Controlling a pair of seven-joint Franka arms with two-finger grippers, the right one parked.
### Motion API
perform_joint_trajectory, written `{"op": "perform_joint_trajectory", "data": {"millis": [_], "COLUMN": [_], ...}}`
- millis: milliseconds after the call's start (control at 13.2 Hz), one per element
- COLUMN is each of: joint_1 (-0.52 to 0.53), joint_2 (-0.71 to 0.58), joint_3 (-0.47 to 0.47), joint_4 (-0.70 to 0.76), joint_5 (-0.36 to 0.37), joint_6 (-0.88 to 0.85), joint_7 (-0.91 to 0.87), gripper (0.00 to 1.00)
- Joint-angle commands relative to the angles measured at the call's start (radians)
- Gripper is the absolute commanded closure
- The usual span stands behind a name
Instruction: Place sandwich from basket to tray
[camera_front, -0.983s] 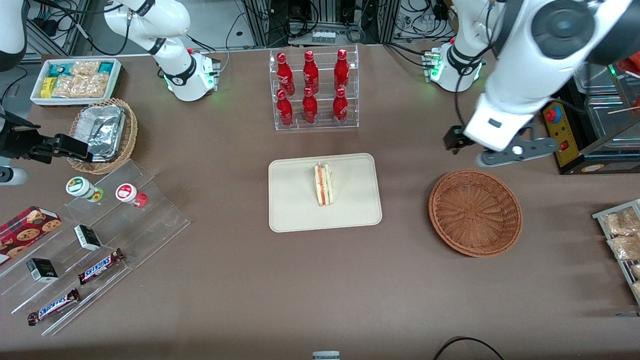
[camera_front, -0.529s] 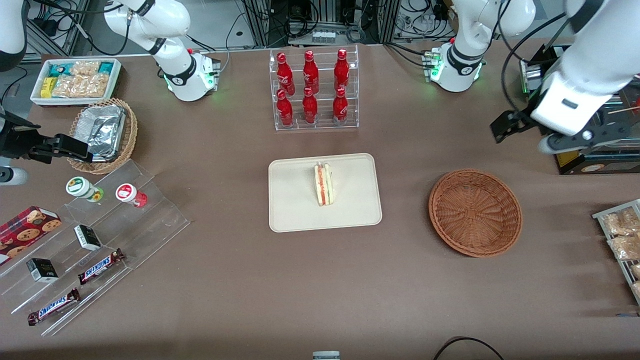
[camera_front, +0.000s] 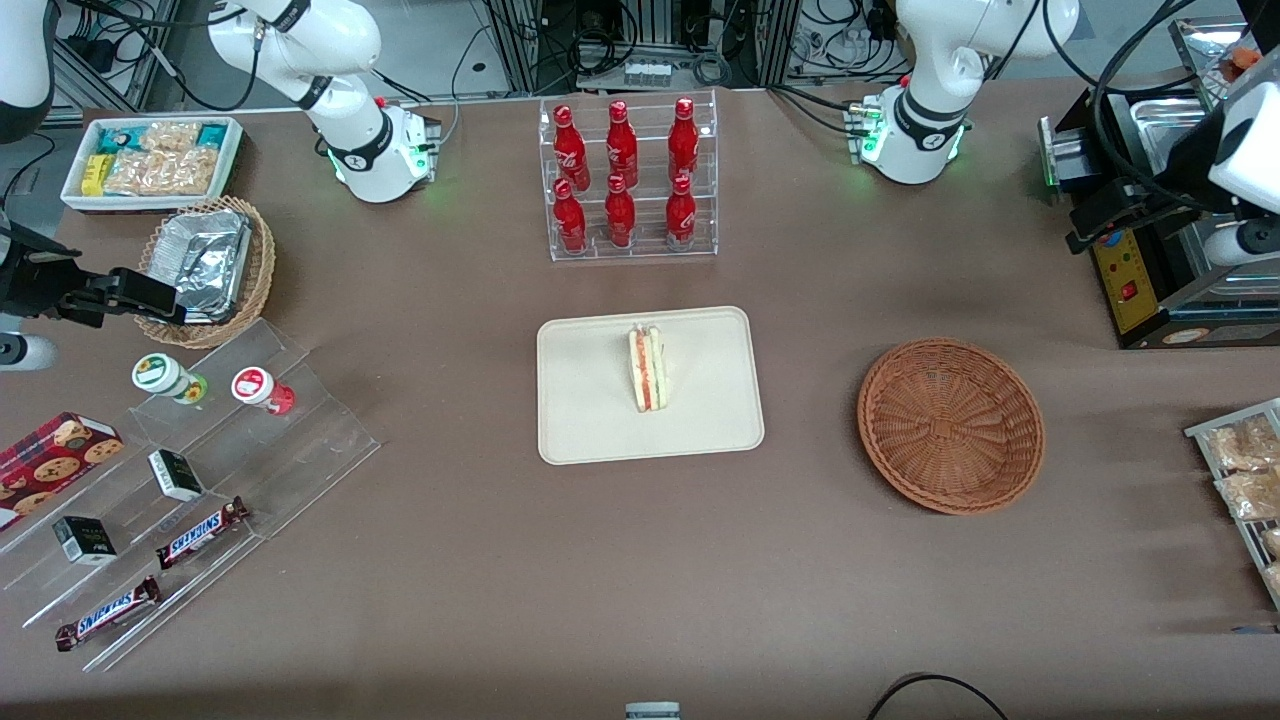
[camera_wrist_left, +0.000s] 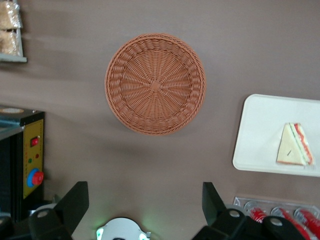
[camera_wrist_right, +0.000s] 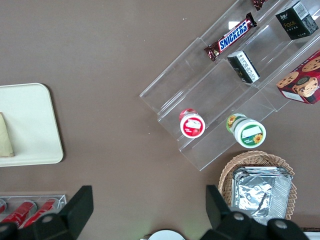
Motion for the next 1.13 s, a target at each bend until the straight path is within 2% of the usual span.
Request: {"op": "perform_joint_trajectory", "data": {"millis": [0,303,454,1059], "joint_1": [0.250,0.276,0.276,0.265], "joint_2": [0.001,0.019,0.038,0.097], "joint_3": [-0.243,-0.257,-0.260,-0.257], "joint_4": [0.001,0.006,0.015,0.096], "joint_5": [-0.013,-0.007,0.018,0.024], "joint_6": [0.012,0.090,0.093,0.085], "joint_7": [0.085,0.073,0.072,0.078], "gripper": [0.00,0.00,0.00,0.00]}}
